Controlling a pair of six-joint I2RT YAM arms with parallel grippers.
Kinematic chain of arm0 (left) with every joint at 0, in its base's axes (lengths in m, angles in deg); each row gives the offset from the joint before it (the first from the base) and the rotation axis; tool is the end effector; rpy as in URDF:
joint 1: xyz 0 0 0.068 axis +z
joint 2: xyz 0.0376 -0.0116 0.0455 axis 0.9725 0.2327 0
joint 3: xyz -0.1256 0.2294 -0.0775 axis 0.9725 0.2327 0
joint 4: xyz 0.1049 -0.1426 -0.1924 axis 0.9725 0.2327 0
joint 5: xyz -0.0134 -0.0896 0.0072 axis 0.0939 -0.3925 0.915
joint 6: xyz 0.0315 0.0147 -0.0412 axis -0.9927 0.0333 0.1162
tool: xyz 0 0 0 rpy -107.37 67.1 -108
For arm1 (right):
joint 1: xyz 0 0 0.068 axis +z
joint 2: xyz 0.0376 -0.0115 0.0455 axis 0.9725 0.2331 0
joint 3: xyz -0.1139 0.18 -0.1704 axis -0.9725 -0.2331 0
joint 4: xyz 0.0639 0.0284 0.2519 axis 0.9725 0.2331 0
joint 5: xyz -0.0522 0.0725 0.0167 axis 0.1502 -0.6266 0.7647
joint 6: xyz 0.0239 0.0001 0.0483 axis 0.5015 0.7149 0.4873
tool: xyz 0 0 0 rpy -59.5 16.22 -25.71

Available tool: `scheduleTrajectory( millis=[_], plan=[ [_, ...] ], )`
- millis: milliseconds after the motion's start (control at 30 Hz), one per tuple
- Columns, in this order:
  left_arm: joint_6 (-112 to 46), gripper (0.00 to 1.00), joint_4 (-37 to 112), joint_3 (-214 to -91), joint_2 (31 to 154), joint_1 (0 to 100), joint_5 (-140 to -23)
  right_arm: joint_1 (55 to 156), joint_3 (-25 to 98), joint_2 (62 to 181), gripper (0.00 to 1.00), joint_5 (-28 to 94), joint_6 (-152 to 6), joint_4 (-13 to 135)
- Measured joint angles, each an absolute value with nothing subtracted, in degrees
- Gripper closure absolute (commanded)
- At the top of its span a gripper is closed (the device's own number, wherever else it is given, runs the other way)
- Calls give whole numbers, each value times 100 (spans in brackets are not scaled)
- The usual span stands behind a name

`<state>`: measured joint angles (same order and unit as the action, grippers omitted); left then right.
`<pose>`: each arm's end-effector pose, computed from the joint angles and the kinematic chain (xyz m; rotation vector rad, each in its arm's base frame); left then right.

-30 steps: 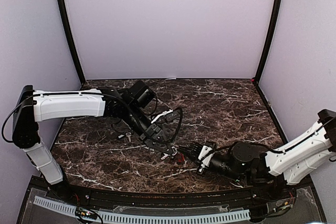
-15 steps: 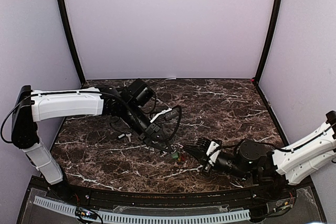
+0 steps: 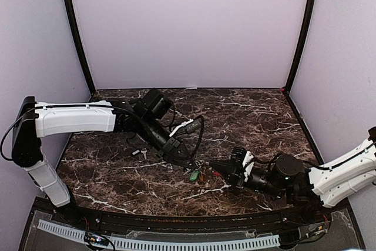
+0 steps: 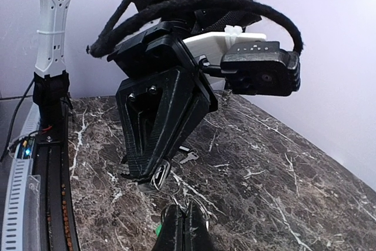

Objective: Remove the keys from the keyring

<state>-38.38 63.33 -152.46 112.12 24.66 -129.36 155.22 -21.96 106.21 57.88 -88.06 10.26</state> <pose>0.1968 -0.2985 0.2670 1.4330 2.0759 -1.6246 0.0546 0.2200 0.2117 -0.9091 1.3098 0.7394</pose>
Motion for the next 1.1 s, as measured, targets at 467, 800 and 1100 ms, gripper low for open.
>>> scheduleTrajectory(
  millis=[467,800,1100],
  plan=[
    [-3626,100,5808,-15052,10915,2554,-13282,15242,-2451,10352,50,5198,-8115,991],
    [-3632,100,5867,-15002,10895,2580,-13470,15023,-2401,9799,42,5130,-7765,1868],
    [-3571,100,5843,-14989,10895,2580,-13636,14759,-1717,9670,43,4396,-7652,2648]
  ],
)
